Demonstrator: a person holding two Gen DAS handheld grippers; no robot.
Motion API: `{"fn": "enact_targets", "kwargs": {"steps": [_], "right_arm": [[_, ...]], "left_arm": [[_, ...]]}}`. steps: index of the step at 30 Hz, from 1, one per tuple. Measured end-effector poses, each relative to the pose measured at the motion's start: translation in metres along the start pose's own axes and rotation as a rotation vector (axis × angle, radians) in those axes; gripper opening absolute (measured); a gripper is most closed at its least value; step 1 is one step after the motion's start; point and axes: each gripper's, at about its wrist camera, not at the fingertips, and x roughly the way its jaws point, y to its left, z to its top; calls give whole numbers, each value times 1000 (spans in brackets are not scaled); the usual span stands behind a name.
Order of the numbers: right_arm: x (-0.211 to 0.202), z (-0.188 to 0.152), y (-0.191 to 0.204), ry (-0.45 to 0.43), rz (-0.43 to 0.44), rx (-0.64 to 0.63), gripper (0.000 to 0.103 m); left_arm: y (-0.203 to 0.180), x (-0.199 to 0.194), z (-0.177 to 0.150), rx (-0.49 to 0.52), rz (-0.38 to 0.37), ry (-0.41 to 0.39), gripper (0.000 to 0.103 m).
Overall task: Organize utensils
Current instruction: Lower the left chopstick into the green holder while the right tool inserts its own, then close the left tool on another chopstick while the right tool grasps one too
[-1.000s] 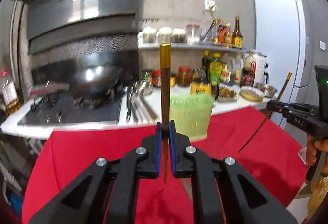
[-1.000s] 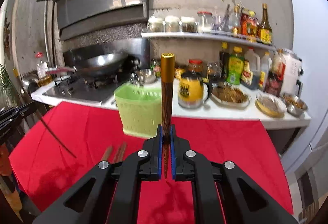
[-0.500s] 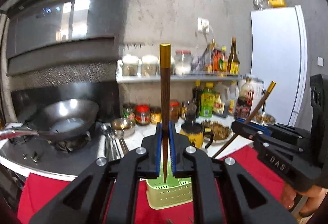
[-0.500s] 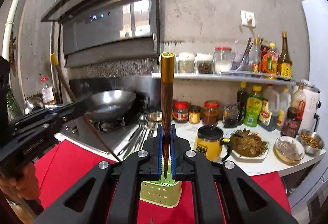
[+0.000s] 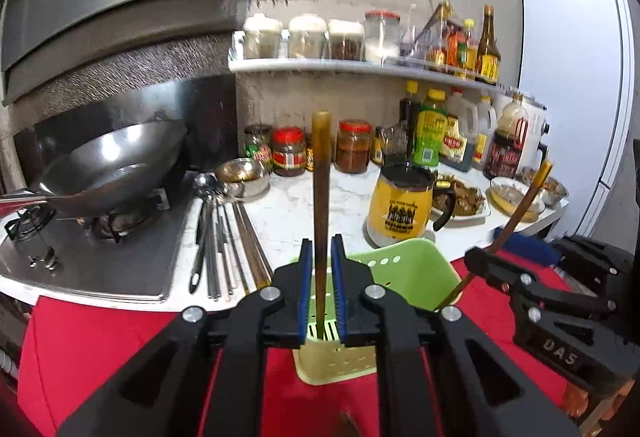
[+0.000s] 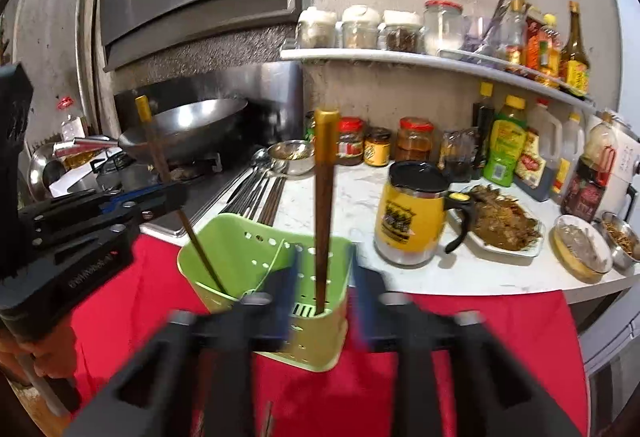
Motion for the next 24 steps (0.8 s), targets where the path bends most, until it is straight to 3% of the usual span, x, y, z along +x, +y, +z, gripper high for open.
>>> {"fn": "enact_targets", "kwargs": {"steps": [3,6,10,15,19,24], "right_arm": [[-33,-2,-5,-28,-20,-4,55],[-72,-13,-11,-42,-21,18,55],[-110,-41,-11,-34,-41,16,55],[-143,-92,-5,11,-39,2,55],[-156,-137,4,68,-30,-3,55],[-162,-187,16,138,-37,-4,55]], "left_arm": [[1,-40,3,11,10,-59,29],[3,-81,-2,25,48,-84,30],[13,-119,-31,6,151,-12,33],[25,-148,-93,-21,183,82,33],[22,-160,-151,-40,175,175,34],[14,-165,-196,-71,120,251,34]]}}
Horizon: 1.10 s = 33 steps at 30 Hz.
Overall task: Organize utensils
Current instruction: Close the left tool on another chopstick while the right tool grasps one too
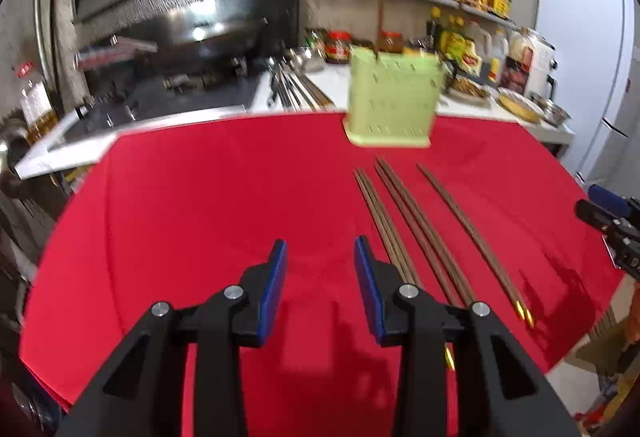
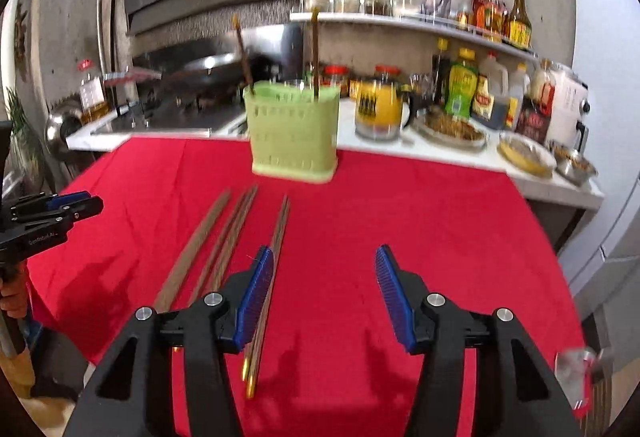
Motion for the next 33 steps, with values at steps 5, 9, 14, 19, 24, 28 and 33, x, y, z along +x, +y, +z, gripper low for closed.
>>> {"fn": "enact_targets", "kwargs": {"steps": [5,9,14,19,24,28,33], "right_arm": [[7,-31,6,58,27,46,55],[17,-39,10,96,42,48,54],[26,-42,17,115,60,30,47],[30,-41,14,118,56,41,47],[32,-41,11,122,55,49,47],[37,-45,13,135,80,43,47],[43,-52,21,166,120,24,26]], "left_arm": [[-7,13,-34,-7,-66,73,34],[-20,22,-42,19,-143,103,34],[-35,35,-41,46,-189,130,34],[-43,50,-42,66,-187,162,34],[-52,54,-45,110,-195,174,34],[-52,53,-45,154,-102,179,34],[-37,52,-47,146,-46,186,33]]}}
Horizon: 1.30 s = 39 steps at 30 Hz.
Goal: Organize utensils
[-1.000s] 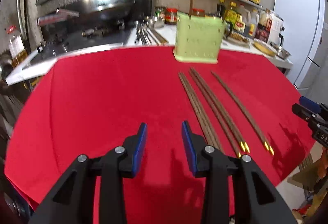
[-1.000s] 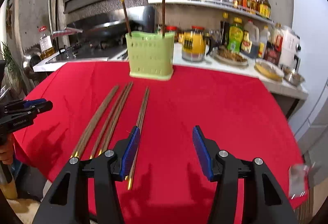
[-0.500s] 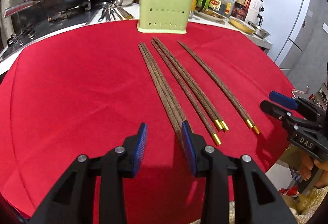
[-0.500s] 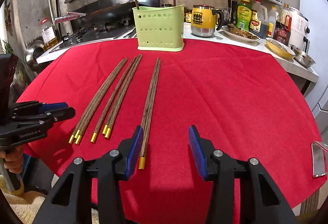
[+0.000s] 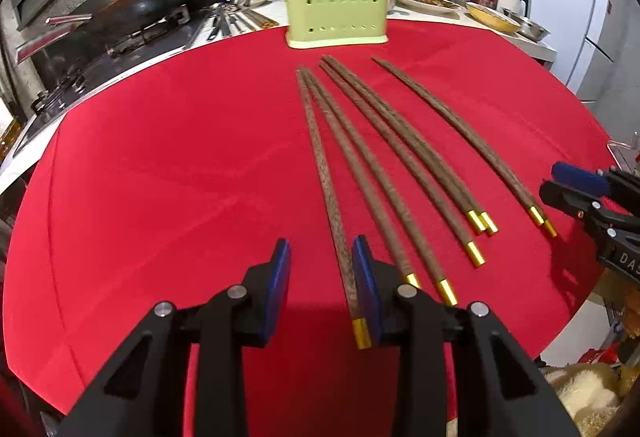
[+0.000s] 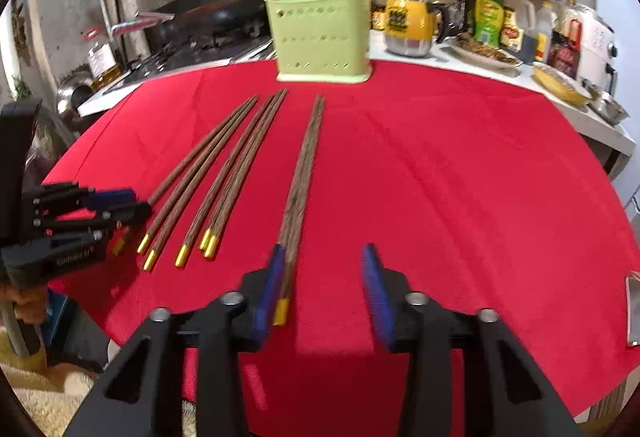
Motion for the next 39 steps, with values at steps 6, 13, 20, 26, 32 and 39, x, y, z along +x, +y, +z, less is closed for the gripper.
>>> {"fn": "enact_targets", "kwargs": {"steps": [6,13,20,26,32,39], "right_arm": [[8,6,3,-6,36,17,16],[13,9,2,-3,-53,3,12],[6,-6,-3,-4,-30,-22,14],[4,-10,-4,-30,-35,-7,12],[4,-12,-1,-38,-37,-35,14],[-1,-22,4,-70,-52,-62,7]], "left_arm": [[10,-2,-1,-45,-49,-7,33],[13,-4,-4,-44,-65,-15,33],[0,-11,-15,45,-64,-12,33],[-17,-13,-15,86,-13,-1,20],[-18,-14,-15,98,6,9,15],[-12,-14,-18,74,-10,-5,15]]}}
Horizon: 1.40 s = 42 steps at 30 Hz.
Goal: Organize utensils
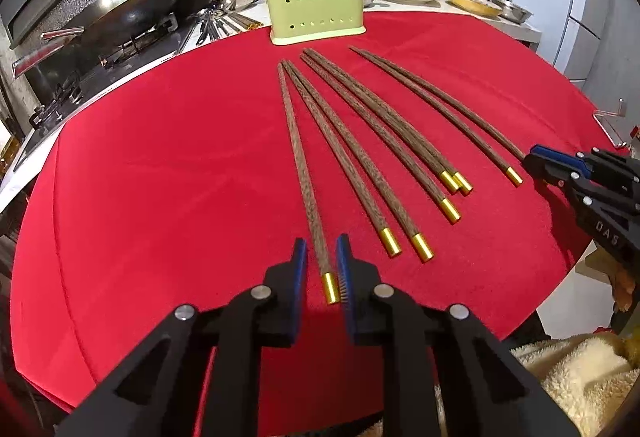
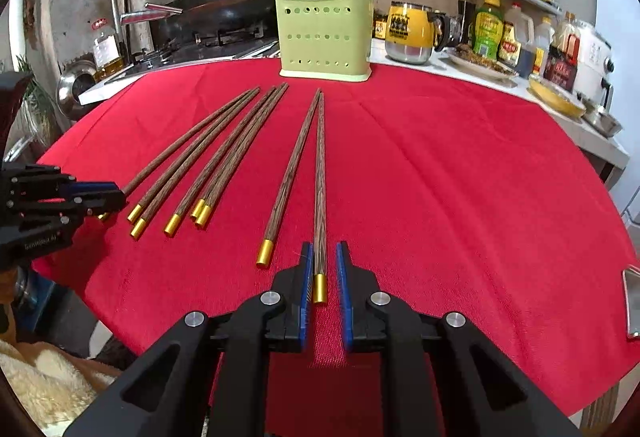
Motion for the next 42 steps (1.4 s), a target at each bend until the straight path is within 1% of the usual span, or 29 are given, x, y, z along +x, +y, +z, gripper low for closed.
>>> {"fn": "enact_targets", "kwargs": {"steps": [1,3,4,6,7,11,16,18,21,27,29,31,32,36,38,39,40,42], "right_arm": [[0,1,1,-1,-5,-1,7],[0,2,1,1,-5,8,7],[-1,2,-2,4,11,24,7],[-6,6,-4,-8,26,43,7],[-10,8,-5,-19,31,47,7],[-29,25,-10,-80,51,72,7],[-62,60,-17,-194,61,79,7],[-73,73,-20,-236,59,83,7],[-88,96,-23,-298,48,76,6],[-111,125,-30,-373,17,57,6],[-118,132,-33,-392,0,46,6],[-120,136,-35,-400,-8,41,4],[-120,139,-37,-405,-12,43,0],[-116,152,-45,-405,-12,56,0],[-108,157,-47,-391,-18,53,0],[-100,158,-48,-375,-42,49,0],[-90,157,-50,-334,-49,52,1],[-72,149,-52,-241,1,53,5]], "left_arm": [[1,0,0,-7,-10,-6,14],[6,0,1,-27,-21,-13,8],[10,-1,1,-54,-41,-20,8],[16,-8,3,-75,-36,-52,8],[18,-15,5,-80,-39,-81,8],[25,-40,16,-100,-43,-181,8],[41,-81,38,-129,-48,-338,6],[46,-93,47,-139,-52,-379,6],[52,-114,60,-139,-21,-456,6],[62,-145,77,-135,4,-555,6],[65,-152,78,-135,3,-570,6],[66,-155,81,-136,-3,-577,6],[67,-154,83,-137,-3,-578,6],[69,-153,91,-133,-1,-582,6],[70,-150,97,-128,3,-585,6],[70,-151,99,-129,10,-588,6],[69,-150,99,-129,28,-592,6],[68,-151,97,-129,34,-599,6]]}}
